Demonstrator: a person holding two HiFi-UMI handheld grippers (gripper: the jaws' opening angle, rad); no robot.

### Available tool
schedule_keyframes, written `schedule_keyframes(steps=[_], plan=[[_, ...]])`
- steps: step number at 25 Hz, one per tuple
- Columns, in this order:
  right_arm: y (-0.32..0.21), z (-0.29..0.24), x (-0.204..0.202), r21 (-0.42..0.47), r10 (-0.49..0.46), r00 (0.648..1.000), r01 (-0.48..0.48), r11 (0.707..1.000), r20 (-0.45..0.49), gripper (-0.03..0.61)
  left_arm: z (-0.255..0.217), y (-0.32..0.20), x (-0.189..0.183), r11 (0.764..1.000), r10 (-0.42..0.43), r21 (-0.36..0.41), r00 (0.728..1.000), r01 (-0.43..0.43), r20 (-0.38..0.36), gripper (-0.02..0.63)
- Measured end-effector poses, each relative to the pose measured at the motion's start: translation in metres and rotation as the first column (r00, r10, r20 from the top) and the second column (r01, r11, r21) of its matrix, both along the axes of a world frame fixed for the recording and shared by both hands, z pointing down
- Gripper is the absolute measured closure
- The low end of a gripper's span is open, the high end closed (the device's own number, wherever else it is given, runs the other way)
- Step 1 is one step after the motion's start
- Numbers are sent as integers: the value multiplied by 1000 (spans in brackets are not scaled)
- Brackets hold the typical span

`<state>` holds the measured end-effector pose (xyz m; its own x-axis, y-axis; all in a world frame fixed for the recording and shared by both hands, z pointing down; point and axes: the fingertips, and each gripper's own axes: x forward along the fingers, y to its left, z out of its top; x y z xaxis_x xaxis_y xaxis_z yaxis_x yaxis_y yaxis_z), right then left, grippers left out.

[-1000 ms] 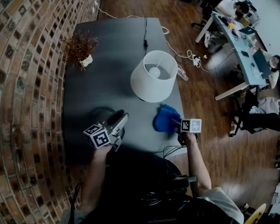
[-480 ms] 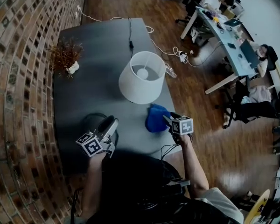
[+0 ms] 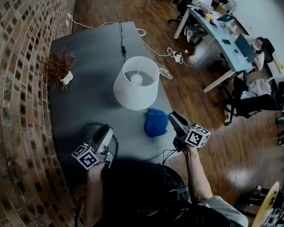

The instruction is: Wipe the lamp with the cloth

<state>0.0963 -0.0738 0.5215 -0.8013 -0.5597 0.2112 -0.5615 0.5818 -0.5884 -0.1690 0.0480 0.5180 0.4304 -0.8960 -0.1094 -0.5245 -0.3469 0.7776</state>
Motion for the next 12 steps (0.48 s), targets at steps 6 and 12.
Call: schedule_keyframes(steps=[6,12], plan=[[-3,-82,-29,221,-33,994,10,975,102,440,-35,0,5,997,25,66,998,-29,59,456],[-6,-132,-54,380,-66,997,42,924,49,446,-58,5,10,995,21,99,993,-33,119,456]])
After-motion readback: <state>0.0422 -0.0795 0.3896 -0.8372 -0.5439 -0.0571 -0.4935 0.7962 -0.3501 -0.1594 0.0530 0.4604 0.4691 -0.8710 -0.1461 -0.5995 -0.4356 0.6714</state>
